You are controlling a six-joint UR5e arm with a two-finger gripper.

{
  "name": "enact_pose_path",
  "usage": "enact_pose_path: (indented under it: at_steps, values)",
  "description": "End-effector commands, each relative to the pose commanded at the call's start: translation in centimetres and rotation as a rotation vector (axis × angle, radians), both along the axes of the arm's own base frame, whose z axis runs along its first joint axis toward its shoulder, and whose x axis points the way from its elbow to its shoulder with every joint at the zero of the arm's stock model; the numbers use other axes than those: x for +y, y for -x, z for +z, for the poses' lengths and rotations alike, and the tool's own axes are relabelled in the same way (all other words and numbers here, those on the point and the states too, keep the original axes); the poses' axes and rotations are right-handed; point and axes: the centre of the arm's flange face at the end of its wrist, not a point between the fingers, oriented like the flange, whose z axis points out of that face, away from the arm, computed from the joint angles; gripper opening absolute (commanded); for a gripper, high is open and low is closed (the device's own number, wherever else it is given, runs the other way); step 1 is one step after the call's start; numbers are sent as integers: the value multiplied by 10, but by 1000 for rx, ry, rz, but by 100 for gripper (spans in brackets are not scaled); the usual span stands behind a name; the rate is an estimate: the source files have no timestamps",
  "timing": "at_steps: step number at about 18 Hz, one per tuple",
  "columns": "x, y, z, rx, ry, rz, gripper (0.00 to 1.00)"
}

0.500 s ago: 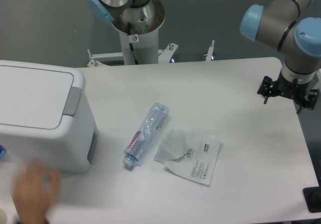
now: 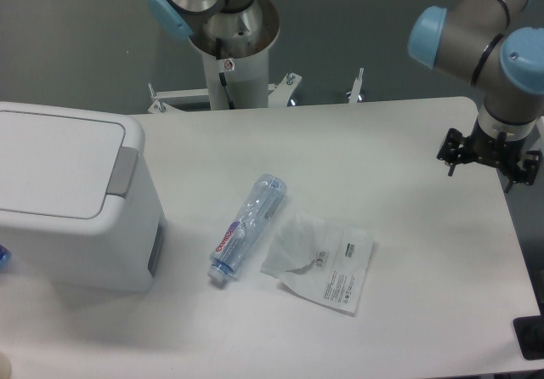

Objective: Open the trash can

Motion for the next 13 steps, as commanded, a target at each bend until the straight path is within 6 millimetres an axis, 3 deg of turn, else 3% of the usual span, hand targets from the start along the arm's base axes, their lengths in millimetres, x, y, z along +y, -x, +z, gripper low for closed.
enact_pose_path:
  at_steps: [4,6,10,13]
  values:
    - [11,-28,13,-87,7,3,100]
    - [26,-49,15,-136,22,22,100]
    - [56,-94,42,-141,16,108,100]
    - [80,-118,53,-211,-99,231,100]
